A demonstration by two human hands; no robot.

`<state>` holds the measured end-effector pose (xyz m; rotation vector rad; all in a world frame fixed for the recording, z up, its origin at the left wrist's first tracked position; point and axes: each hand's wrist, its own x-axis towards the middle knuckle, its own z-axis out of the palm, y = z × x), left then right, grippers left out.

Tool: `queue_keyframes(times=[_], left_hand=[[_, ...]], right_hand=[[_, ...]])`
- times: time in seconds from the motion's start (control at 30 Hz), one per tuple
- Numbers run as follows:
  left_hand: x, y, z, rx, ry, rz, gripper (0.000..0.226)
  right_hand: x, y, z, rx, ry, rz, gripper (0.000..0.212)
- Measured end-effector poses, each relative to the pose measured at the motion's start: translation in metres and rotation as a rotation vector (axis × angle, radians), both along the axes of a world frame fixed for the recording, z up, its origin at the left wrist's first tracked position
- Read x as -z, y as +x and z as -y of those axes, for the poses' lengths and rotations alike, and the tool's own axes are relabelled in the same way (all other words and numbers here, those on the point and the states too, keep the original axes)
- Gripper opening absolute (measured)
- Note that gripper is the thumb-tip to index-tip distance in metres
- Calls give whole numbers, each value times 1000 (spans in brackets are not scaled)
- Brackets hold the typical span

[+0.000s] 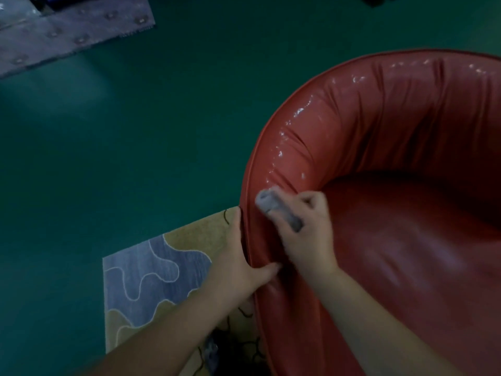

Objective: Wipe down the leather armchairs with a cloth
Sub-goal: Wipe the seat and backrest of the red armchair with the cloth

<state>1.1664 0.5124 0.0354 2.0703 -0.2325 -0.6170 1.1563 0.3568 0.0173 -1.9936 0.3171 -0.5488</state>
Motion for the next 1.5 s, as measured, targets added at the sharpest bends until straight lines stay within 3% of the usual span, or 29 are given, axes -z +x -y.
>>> queue_keyframes(times=[0.07, 0.27, 0.43, 0.6, 0.7, 0.77, 0.97, 1.1, 1.27, 1.37, 1.5], left_hand=[[0, 19, 3, 18, 14, 4, 123], [-9, 85, 12, 182, 92, 17, 138], [-13, 126, 19, 312, 106, 15, 140], [-18, 152, 17, 432, 114, -27, 141], [-17, 162, 19, 504, 119, 15, 141], [-17, 168, 20, 544, 119, 24, 142], [-20, 179, 23, 647, 131, 23, 142], [-14, 179, 23, 658, 139, 33, 142], [-16, 187, 24, 640, 96, 41, 141], [-16, 195, 31, 637, 83, 51, 140], [-17, 206, 38, 640, 101, 46, 140]], right_hand=[[5, -1, -5, -86, -55, 13, 45], [8, 18, 23, 281, 125, -87, 43], [4, 32, 10, 42, -88, 6, 47], [4, 33, 14, 323, 183, -102, 42], [-10, 56, -3, 153, -28, -15, 41], [-11, 59, -2, 98, -142, -57, 41], [-5, 39, 10, 511, 35, -104, 41], [-11, 67, -13, 285, -169, -69, 40], [-1, 53, 5, 434, -30, -145, 41], [-6, 69, 3, 503, 26, -77, 36], [-16, 101, 5, 314, -160, -51, 36]])
